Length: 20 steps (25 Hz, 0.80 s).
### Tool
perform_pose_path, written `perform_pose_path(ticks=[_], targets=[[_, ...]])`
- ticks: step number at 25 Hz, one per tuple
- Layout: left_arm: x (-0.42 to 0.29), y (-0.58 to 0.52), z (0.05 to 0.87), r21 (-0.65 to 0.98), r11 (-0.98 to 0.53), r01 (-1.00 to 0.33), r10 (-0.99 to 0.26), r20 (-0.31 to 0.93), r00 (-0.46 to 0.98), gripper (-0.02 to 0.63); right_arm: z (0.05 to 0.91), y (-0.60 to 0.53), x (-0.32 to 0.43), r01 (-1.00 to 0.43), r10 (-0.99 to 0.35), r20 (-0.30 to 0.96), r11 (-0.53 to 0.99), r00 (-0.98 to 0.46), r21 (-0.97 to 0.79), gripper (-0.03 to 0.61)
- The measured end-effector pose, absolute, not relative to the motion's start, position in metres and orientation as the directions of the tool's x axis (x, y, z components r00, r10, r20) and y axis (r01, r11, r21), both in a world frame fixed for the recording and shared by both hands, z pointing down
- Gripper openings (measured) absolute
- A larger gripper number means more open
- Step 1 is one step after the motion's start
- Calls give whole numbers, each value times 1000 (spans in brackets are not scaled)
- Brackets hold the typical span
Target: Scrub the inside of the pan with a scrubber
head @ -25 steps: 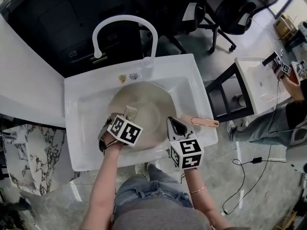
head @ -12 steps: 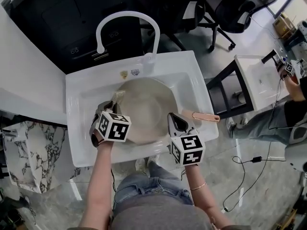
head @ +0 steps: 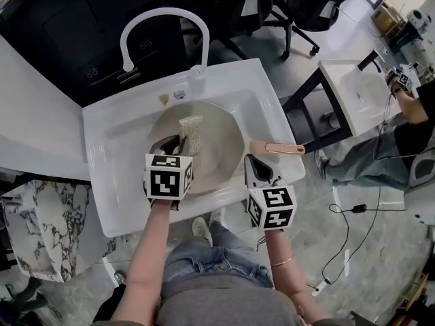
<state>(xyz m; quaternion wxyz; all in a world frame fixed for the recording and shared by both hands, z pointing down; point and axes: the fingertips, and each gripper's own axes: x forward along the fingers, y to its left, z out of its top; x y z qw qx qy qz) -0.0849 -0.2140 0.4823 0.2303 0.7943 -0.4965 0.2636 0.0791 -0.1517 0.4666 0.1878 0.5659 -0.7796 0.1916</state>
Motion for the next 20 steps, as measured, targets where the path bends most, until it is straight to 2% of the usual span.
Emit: perform_pose_path(ticks=[9,20], targets=[[-12,-183,493,224,-429,-875,-611,642,464,63,463,-131,100,-975,-836,504,206,-217,-77,11],[-8,-140,509,278,-409,-869,-547,687,478,63,465,-115,90,-967,-824,509,240,-248,-83,11]])
